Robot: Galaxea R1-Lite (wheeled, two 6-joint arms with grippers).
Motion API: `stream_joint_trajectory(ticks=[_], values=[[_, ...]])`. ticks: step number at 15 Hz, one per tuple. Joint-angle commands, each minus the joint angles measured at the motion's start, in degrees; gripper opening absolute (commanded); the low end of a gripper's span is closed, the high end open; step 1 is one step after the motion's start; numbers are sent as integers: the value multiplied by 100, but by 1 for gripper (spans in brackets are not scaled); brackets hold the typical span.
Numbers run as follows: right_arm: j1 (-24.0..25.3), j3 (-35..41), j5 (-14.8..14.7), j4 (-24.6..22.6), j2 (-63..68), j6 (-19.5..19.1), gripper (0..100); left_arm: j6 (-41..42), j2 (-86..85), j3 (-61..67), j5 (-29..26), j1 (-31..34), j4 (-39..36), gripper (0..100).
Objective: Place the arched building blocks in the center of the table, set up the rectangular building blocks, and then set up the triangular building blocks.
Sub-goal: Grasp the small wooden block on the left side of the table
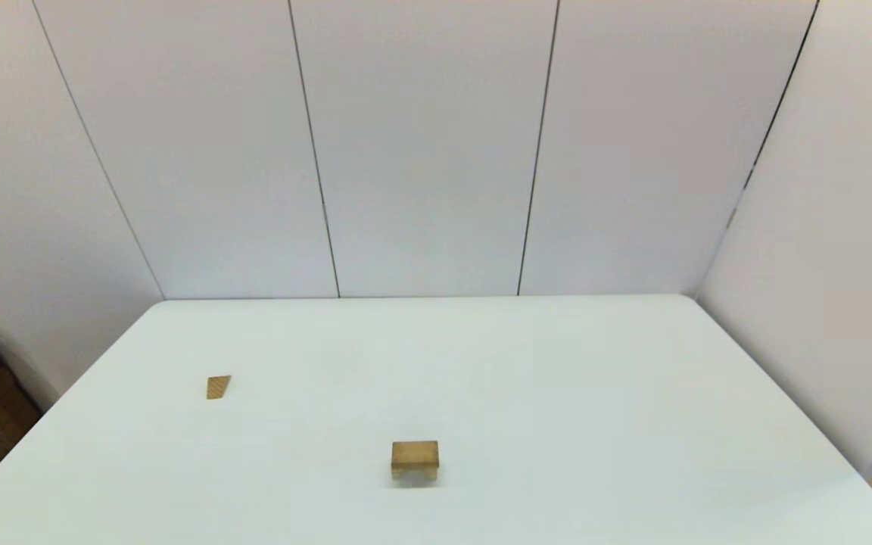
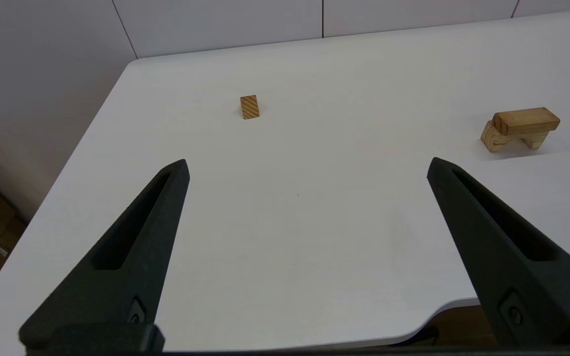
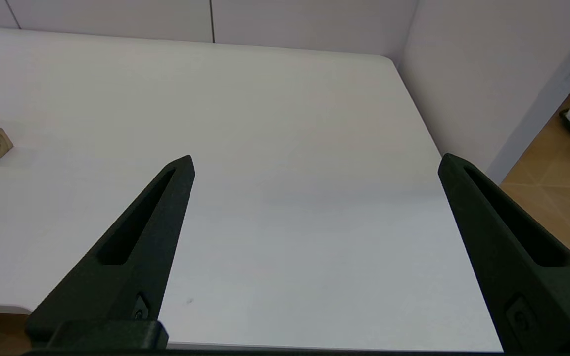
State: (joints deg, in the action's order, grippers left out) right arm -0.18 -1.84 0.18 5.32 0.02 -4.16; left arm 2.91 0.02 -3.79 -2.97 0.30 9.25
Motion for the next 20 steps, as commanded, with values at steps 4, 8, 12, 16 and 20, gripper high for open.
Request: stream_joint_trajectory(ticks=[4,8,12,16,20], values=[[1,-9,-1,13,-20,-15,100,7,-2,1,7,5,-2,100],[1,0,8,13,-11,-41,100,7,-2,1,7,5,-2,100],[1,-9,149,13,-11,-6,100,7,-2,1,-1,5,-2,100],[1,-9,131,13,-11,108,100,-1,-2,-8,34,5,-11,100],[1,-9,34,13,-11,319,100,-1,340,-482,-28,5,15,100]])
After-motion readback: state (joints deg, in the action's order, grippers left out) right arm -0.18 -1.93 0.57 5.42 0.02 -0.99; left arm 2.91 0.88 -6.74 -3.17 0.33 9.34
